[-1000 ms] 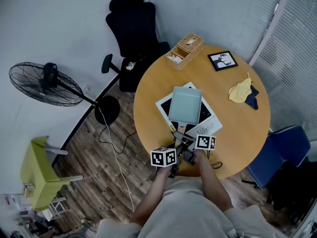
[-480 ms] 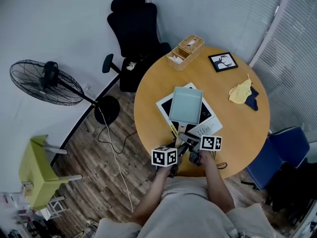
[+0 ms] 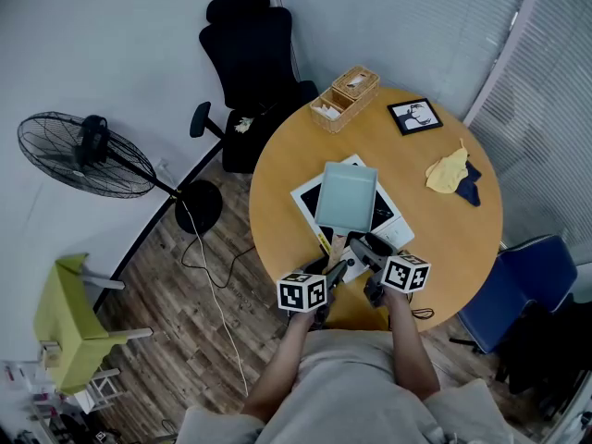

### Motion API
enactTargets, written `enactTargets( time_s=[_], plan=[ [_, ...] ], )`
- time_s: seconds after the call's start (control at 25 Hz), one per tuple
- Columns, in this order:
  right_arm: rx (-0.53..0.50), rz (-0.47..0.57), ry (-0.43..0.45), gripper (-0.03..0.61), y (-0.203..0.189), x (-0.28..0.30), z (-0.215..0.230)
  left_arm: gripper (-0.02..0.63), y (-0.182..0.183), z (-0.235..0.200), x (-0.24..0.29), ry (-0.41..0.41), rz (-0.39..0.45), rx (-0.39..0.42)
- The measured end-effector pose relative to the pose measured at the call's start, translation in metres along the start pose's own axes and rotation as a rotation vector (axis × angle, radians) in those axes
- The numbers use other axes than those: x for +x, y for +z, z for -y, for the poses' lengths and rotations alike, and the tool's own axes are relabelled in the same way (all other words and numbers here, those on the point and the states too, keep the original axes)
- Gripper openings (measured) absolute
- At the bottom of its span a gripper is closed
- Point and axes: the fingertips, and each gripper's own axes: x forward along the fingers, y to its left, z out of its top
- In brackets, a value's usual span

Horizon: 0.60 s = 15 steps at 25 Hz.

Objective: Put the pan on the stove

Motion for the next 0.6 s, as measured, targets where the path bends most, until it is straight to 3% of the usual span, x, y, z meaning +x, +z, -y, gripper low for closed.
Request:
enactTargets(
  time_s=[0.24, 0.4, 0.6],
  plan=[
    [-0.253, -0.020, -0.078, 0.267, 0.006, 0.000, -0.007, 0.229, 0.021, -0.004, -0.014, 0.053, 0.081, 0.079],
    [-0.307, -0.026, -0.098, 0.267, 0.007, 0.000, -0.007, 0.229, 0.038, -0.002, -0.023, 0.077, 0.148, 0.136],
    [-0.368, -0.022, -0.142, 0.265, 0.012, -0.004, -0.005, 0.227, 0.052, 0.003, -0.033, 0.150, 0.207, 0.295]
  ],
)
